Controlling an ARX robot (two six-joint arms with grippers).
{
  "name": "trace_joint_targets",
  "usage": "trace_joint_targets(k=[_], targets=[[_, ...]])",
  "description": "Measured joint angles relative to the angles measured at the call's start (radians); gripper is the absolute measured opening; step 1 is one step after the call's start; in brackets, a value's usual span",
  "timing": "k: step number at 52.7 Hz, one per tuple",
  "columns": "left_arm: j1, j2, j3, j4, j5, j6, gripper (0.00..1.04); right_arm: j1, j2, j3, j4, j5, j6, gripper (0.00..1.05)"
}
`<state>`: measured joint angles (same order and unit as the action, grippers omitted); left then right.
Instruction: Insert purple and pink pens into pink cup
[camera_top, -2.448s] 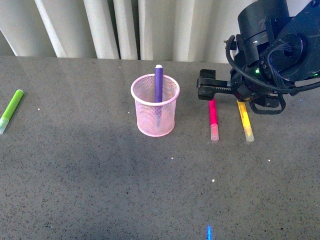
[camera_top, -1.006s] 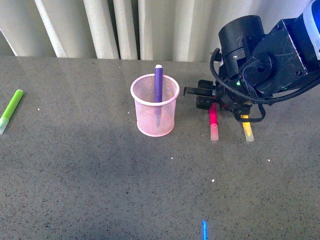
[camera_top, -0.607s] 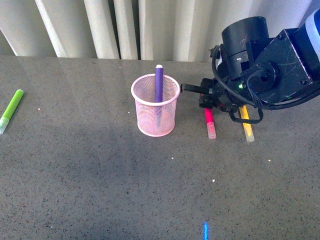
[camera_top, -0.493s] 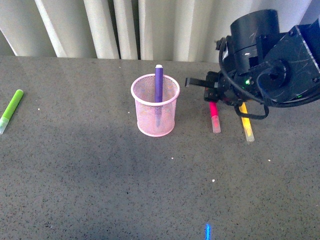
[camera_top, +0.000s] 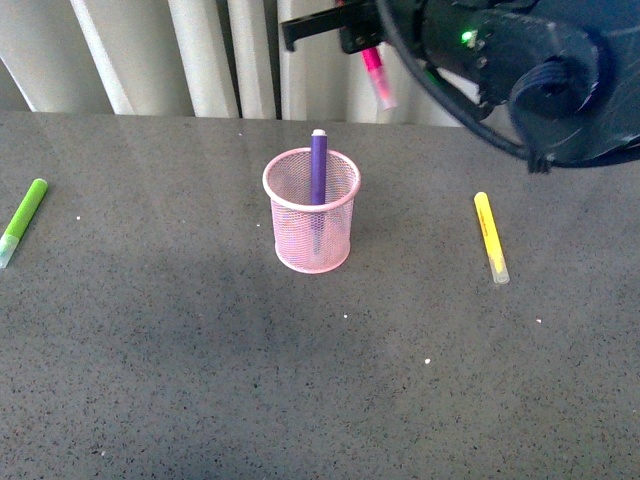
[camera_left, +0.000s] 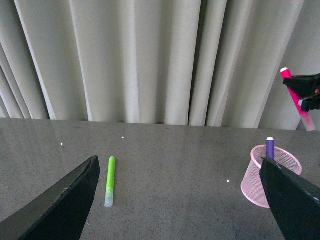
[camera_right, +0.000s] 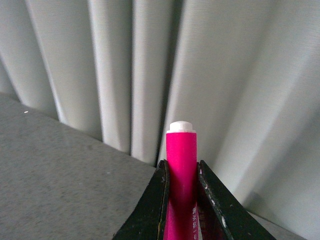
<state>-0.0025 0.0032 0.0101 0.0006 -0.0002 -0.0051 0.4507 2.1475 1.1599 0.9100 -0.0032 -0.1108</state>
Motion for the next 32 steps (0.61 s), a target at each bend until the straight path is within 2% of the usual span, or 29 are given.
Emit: trace_joint_targets(k=[13, 32], targets=[[0.000, 0.000, 0.000, 0.000, 0.000, 0.000, 0.98, 0.092, 0.039, -0.032, 0.116, -0.015, -0.061, 0.11], [0.000, 0.000, 0.000, 0.000, 0.000, 0.000, 0.98, 0.119, 0.087, -0.031, 0.119, 0.014, -0.064, 0.11]])
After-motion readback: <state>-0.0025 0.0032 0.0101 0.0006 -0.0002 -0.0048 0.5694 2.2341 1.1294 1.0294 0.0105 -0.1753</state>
